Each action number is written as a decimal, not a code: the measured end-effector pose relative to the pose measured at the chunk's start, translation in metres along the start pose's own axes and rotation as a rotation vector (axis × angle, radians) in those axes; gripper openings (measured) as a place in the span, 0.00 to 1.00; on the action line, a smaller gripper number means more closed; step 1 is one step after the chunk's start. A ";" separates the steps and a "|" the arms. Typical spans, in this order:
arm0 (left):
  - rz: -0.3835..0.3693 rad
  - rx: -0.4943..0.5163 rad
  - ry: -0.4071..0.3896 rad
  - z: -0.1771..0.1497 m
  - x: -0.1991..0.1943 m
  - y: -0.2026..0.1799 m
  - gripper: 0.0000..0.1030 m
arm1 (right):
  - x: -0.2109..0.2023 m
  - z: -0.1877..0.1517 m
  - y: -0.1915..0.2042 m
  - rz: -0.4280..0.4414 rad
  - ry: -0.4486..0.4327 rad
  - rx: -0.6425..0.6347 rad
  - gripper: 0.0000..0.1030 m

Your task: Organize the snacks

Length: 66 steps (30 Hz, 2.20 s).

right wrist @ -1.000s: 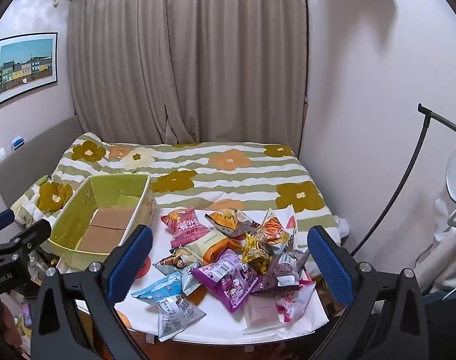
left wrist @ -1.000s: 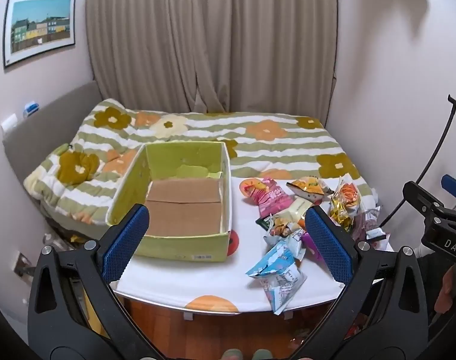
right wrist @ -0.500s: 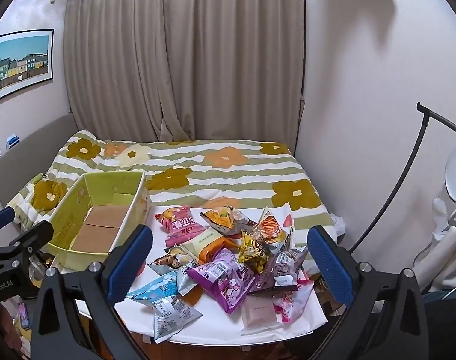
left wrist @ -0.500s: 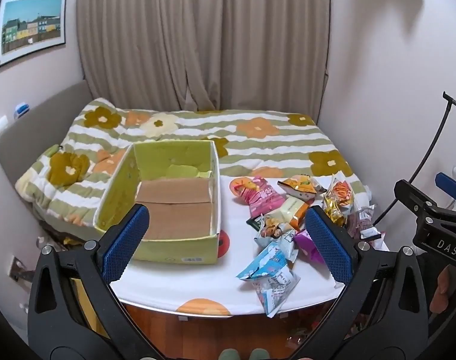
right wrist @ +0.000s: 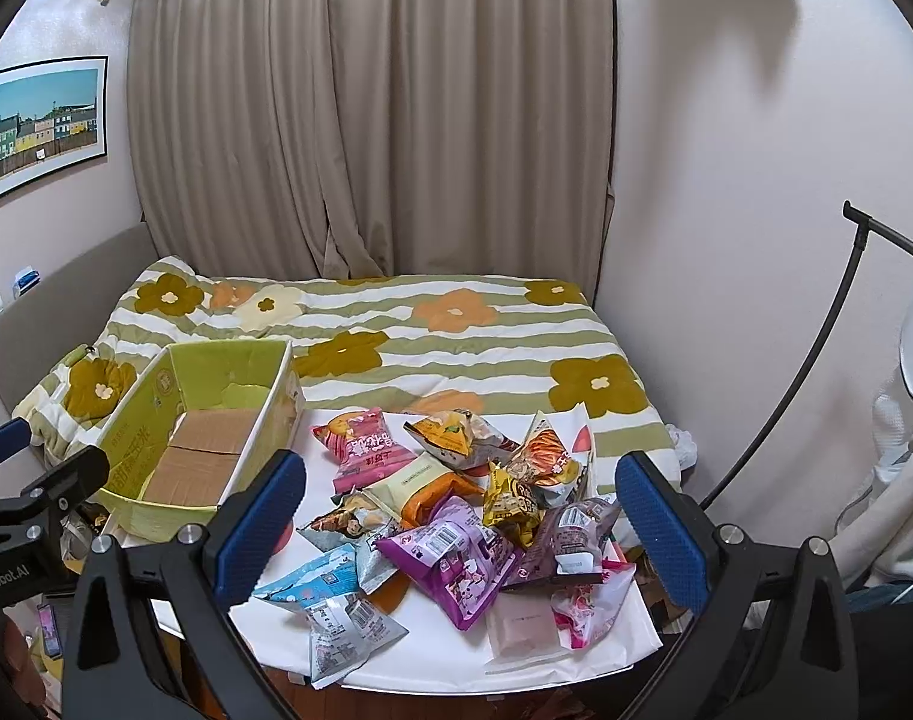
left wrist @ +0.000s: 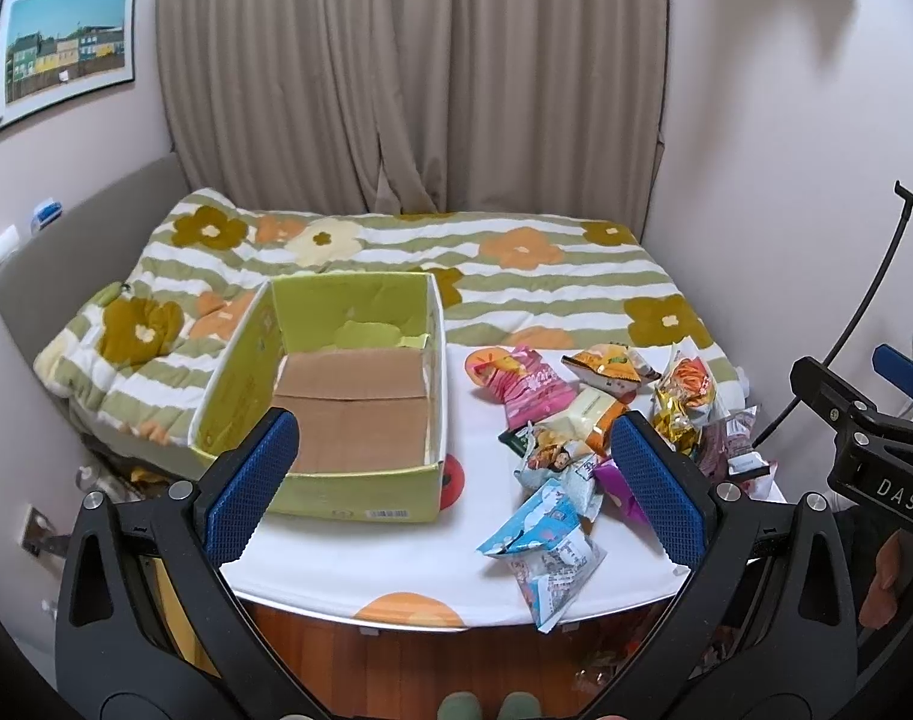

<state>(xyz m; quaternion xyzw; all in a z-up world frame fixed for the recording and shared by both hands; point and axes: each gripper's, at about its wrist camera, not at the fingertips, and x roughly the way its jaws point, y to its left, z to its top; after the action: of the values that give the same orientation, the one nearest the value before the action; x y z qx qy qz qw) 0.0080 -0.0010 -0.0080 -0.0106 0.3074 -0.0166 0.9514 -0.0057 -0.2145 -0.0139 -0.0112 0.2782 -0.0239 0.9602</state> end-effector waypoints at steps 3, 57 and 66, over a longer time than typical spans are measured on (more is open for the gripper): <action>0.001 -0.003 0.003 -0.003 0.001 0.001 1.00 | 0.000 -0.001 0.002 0.000 0.002 0.000 1.00; 0.000 -0.004 0.023 -0.013 0.001 -0.011 1.00 | 0.003 0.003 -0.003 0.008 0.011 0.004 1.00; -0.001 -0.003 0.029 -0.013 0.002 -0.012 1.00 | 0.003 0.003 -0.004 0.008 0.010 0.007 1.00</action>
<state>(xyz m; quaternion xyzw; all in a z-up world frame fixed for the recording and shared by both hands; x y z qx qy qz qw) 0.0012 -0.0131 -0.0194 -0.0118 0.3211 -0.0169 0.9468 -0.0012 -0.2182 -0.0128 -0.0068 0.2830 -0.0211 0.9589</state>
